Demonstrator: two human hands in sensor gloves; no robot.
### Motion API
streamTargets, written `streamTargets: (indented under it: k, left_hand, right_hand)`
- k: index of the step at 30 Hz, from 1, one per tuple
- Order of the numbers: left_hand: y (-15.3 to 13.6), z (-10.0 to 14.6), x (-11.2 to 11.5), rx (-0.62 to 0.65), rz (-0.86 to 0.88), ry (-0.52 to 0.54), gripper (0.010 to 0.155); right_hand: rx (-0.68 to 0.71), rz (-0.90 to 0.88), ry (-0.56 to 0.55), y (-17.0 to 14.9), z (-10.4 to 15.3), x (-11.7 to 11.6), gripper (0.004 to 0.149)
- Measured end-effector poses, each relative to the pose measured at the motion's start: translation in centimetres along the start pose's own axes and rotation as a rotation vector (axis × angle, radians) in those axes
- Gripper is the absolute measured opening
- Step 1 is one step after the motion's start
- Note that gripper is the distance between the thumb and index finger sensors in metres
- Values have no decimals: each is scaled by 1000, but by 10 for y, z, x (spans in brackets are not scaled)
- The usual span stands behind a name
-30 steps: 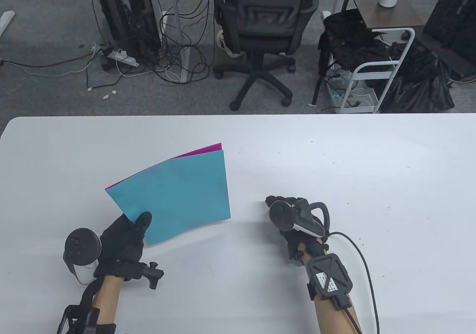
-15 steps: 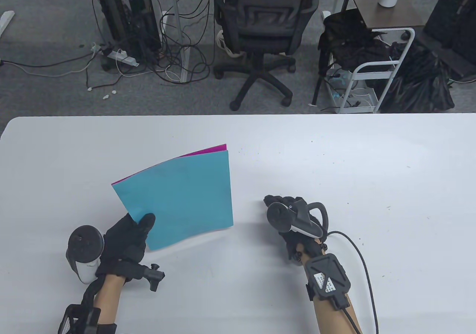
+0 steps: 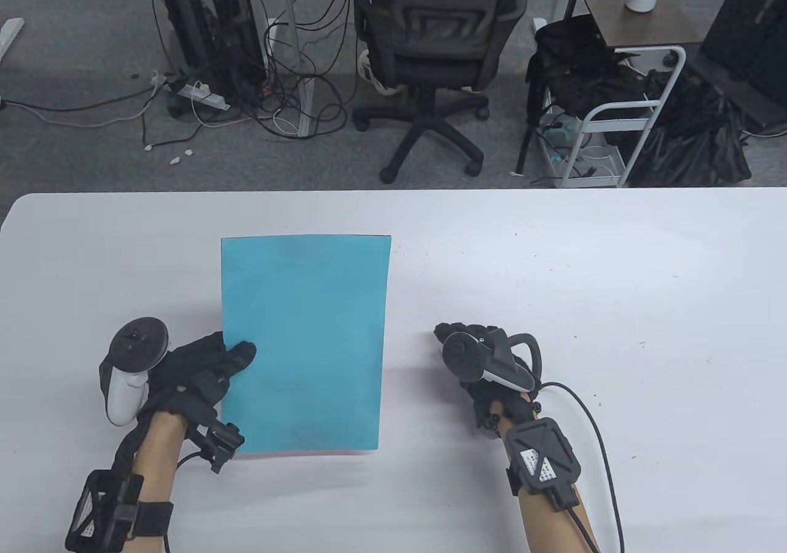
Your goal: Push down lever to staple documents
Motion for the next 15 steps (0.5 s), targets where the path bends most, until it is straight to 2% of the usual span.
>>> streamTargets:
  k: [4,8,15]
  left_hand:
    - [-4,-14,-7,-131,-16,-127,41]
    - [-15,-27,1,-223,-12,-256,41]
    - [-28,-45,21,-317,-84,-356,41]
  right_hand:
    - [0,-3,0,0,0,0,58]
    - [-2,-11,-1,0,0,0,58]
    - [0,-12,1,0,0,0,58]
Point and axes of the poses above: the tracker on the back of each hand, its own y axis roughly to the thumb side, its own z axis roughly from the fingertips to the wrist, x = y × z, the point moved 1 cm from there along -z, roughly from the wrist to the fingertips, and after that the axes turned 2 degrees about -z, right-handed, at the moved point
